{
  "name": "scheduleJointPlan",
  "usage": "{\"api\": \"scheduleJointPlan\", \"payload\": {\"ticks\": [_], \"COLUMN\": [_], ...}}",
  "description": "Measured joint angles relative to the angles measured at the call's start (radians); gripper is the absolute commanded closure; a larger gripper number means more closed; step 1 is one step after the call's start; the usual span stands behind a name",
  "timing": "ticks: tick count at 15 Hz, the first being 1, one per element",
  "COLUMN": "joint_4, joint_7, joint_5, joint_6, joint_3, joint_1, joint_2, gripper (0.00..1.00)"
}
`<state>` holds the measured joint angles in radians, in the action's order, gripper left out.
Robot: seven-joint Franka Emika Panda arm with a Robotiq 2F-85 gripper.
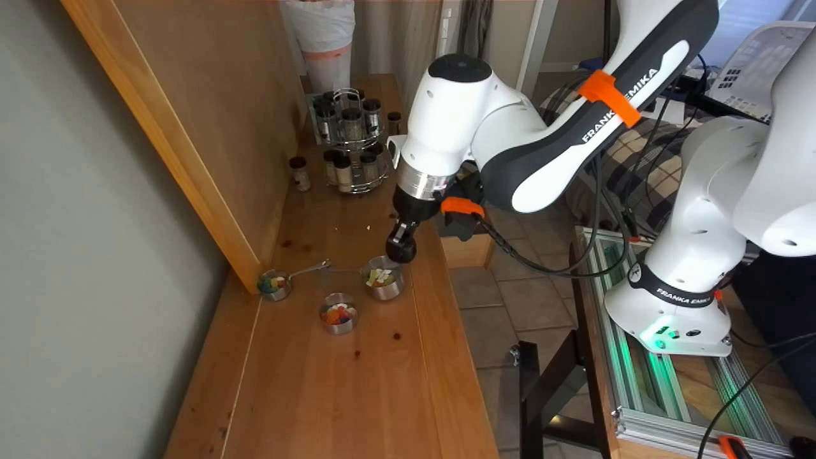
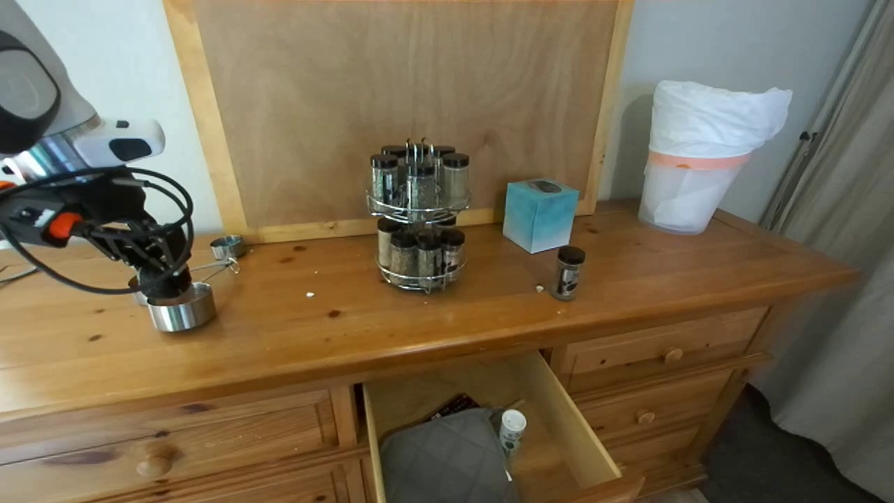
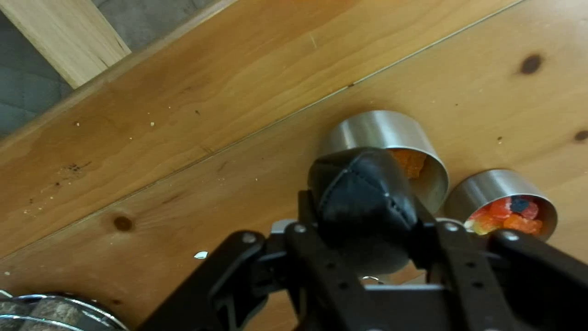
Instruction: Pick up the black round object and place it in the measuring cup to the right
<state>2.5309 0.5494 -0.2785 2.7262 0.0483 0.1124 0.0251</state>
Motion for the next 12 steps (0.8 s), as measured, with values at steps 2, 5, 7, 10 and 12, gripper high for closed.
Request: {"api": "scheduleJointPlan", "payload": {"ticks": [2,5,7,10,12], "joint_4": [0.008,0.008,0.008,0.007,0.006], "joint_7": [0.033,0.084,0.108,0.138,0.152], "joint_5": [-0.028,-0.068,-0.089,-0.115,-0.122], "joint_6": [0.026,0.055,0.069,0.080,0.082], "joint_3": [0.000,-0.001,0.000,0.000,0.000], "joint_1": [-0.009,-0.012,-0.011,-0.008,-0.007], "joint_2": [-0.008,-0.025,-0.037,-0.051,-0.059], "gripper": [0.78,0.78,0.78,0.78,0.78]}}
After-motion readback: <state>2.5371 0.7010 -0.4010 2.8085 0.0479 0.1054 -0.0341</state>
